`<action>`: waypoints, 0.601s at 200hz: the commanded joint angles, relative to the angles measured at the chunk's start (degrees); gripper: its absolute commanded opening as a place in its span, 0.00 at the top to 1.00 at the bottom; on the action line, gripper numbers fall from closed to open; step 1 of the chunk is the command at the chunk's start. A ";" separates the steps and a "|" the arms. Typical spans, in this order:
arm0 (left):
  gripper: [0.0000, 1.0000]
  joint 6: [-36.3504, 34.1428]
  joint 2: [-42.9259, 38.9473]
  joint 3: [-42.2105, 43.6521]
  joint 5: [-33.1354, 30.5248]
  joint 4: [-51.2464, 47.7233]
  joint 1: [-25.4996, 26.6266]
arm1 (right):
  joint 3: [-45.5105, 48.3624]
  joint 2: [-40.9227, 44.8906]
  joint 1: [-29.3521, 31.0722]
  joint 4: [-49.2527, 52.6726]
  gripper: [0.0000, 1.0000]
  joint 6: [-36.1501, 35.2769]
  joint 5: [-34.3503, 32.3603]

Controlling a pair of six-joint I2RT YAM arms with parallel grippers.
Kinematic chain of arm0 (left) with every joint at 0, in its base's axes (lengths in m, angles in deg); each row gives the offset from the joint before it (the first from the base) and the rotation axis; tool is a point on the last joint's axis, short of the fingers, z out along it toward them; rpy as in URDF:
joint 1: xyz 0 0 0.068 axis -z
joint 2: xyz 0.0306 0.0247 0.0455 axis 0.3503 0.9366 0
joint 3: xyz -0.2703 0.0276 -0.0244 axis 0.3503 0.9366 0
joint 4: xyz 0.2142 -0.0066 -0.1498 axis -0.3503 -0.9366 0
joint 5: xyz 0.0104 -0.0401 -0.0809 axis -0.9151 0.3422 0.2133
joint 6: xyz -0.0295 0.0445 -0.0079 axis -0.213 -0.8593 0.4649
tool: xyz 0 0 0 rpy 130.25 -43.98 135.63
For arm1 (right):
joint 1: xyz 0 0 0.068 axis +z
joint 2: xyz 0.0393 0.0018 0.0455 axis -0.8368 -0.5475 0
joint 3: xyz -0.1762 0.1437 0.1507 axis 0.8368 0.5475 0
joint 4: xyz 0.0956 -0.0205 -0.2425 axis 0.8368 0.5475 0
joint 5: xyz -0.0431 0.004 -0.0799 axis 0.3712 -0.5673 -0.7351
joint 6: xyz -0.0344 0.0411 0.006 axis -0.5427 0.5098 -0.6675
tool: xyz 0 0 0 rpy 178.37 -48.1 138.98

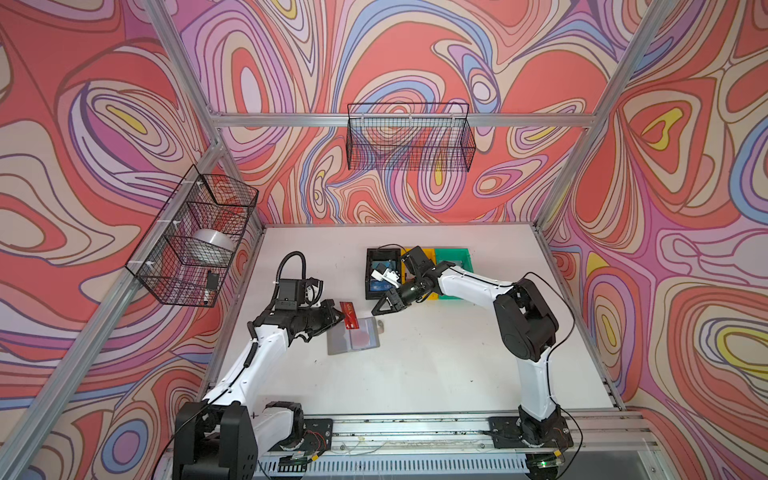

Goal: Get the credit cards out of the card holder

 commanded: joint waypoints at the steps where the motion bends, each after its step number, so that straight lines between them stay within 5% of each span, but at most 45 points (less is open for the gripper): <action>1: 1.00 3.69 0.01 2.34 11.32 11.80 -0.44 | 0.43 1.37 -1.17 -0.77 0.63 -0.09 6.35; 27: 1.00 9.66 1.32 4.52 18.11 23.19 -0.39 | -0.43 0.89 -1.67 1.21 0.56 -1.59 5.58; 120: 1.00 12.58 4.83 5.12 20.37 29.82 0.73 | -1.86 -1.84 -1.85 -3.84 0.52 1.76 8.98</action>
